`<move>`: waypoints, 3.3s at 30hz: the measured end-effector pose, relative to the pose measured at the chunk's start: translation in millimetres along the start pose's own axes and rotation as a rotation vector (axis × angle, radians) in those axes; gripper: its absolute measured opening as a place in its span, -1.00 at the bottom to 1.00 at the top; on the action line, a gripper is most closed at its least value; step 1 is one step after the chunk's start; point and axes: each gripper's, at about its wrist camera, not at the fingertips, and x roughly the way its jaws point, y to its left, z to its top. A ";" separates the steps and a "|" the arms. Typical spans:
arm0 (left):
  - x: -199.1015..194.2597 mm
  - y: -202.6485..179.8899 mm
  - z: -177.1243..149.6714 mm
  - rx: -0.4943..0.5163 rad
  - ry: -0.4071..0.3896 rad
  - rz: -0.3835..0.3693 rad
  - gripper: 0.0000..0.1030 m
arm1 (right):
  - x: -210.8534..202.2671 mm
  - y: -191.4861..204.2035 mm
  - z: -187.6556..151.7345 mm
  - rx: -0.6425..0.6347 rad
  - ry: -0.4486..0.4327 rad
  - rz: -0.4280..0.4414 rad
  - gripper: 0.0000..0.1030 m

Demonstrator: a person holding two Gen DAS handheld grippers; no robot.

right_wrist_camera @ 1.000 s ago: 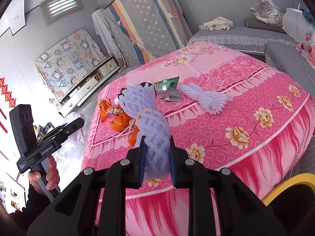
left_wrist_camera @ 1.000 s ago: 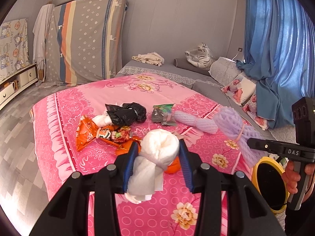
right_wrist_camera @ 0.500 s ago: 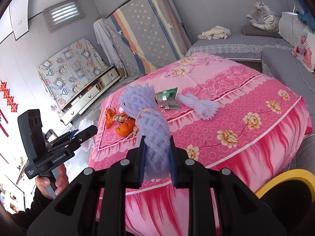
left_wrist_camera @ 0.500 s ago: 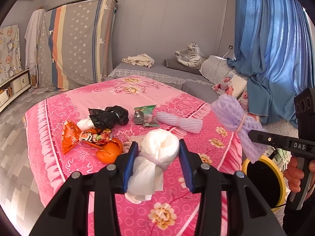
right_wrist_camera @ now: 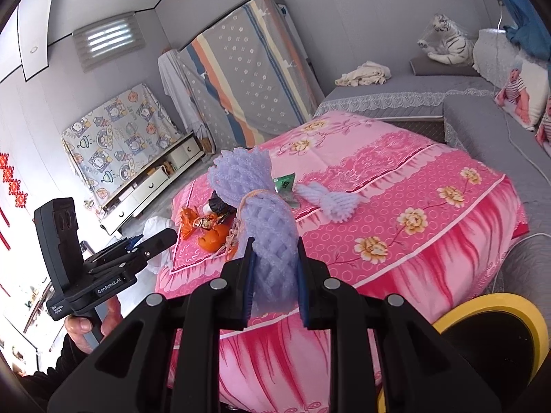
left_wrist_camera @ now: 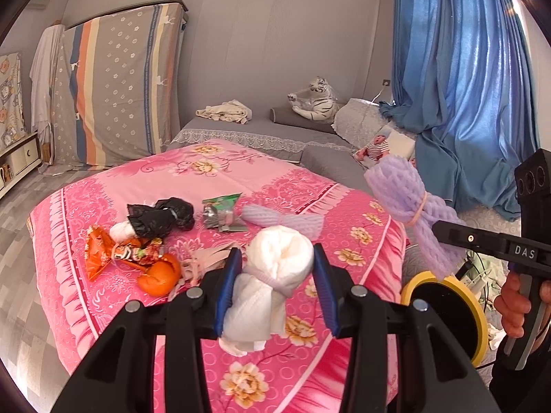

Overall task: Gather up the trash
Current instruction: 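Carry the tissue bundle and foam net in both tools over the bin, then open both tools to drop the tissue and foam net into the bin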

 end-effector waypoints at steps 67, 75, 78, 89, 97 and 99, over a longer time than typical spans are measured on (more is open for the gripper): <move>134.2 -244.2 -59.5 0.331 0.331 -0.415 -0.23 | -109.2 -191.6 -97.2 0.402 -0.033 -0.502 -0.61; 152.9 -259.9 -81.0 0.349 0.400 -0.439 -0.23 | -97.3 -213.2 -115.8 0.462 0.022 -0.513 -0.60; 154.6 -261.5 -83.7 0.351 0.409 -0.453 -0.23 | -96.4 -219.4 -120.6 0.480 0.026 -0.521 -0.60; 149.3 -244.2 -76.5 0.294 0.382 -0.458 0.38 | -104.9 -232.8 -124.4 0.542 0.012 -0.552 -0.03; 133.4 -211.2 -54.8 0.268 0.291 -0.395 0.58 | -101.4 -222.4 -113.1 0.516 -0.001 -0.544 -0.02; 128.5 -197.5 -47.5 0.249 0.263 -0.365 0.69 | -101.0 -218.5 -107.3 0.503 -0.013 -0.549 0.04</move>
